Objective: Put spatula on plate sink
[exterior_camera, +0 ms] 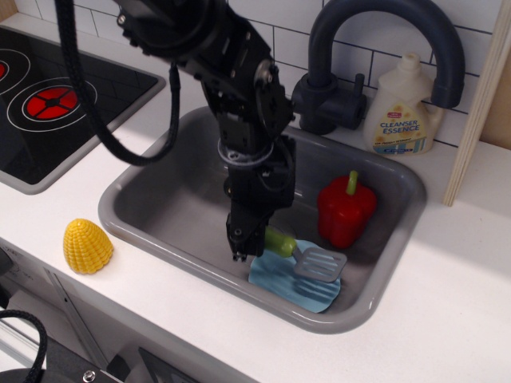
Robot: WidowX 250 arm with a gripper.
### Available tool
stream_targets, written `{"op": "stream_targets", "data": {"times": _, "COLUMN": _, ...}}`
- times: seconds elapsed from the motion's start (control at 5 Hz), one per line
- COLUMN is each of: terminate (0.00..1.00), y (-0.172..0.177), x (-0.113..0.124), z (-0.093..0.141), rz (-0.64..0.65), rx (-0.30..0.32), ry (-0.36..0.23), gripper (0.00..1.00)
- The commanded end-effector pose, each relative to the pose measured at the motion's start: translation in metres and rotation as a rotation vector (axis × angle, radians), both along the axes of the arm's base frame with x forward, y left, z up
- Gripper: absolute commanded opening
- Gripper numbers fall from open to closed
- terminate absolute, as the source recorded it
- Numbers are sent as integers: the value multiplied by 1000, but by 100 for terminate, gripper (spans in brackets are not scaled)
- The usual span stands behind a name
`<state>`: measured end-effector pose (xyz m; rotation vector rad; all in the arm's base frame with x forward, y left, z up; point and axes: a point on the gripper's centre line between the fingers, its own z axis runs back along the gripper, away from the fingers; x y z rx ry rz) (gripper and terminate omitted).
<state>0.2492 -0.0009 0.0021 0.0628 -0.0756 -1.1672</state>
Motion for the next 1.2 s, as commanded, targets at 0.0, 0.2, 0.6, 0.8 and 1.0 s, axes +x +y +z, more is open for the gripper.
{"op": "stream_targets", "data": {"times": 0.0, "terminate": 0, "y": -9, "x": 5, "z": 3, "rz": 3, "rx": 1, "ry": -8, "gripper": 100}}
{"op": "stream_targets", "data": {"times": 0.2, "terminate": 0, "y": -7, "x": 16, "z": 21, "rz": 134, "rx": -118, "ry": -72, "gripper": 100}}
{"op": "stream_targets", "data": {"times": 0.6, "terminate": 0, "y": 7, "x": 14, "z": 76, "rz": 185, "rx": -155, "ry": -108, "gripper": 100}}
{"op": "stream_targets", "data": {"times": 0.8, "terminate": 0, "y": 7, "x": 14, "z": 76, "rz": 185, "rx": -155, "ry": -108, "gripper": 100}}
{"op": "stream_targets", "data": {"times": 1.0, "terminate": 100, "y": 7, "x": 14, "z": 76, "rz": 185, "rx": -155, "ry": -108, "gripper": 100}}
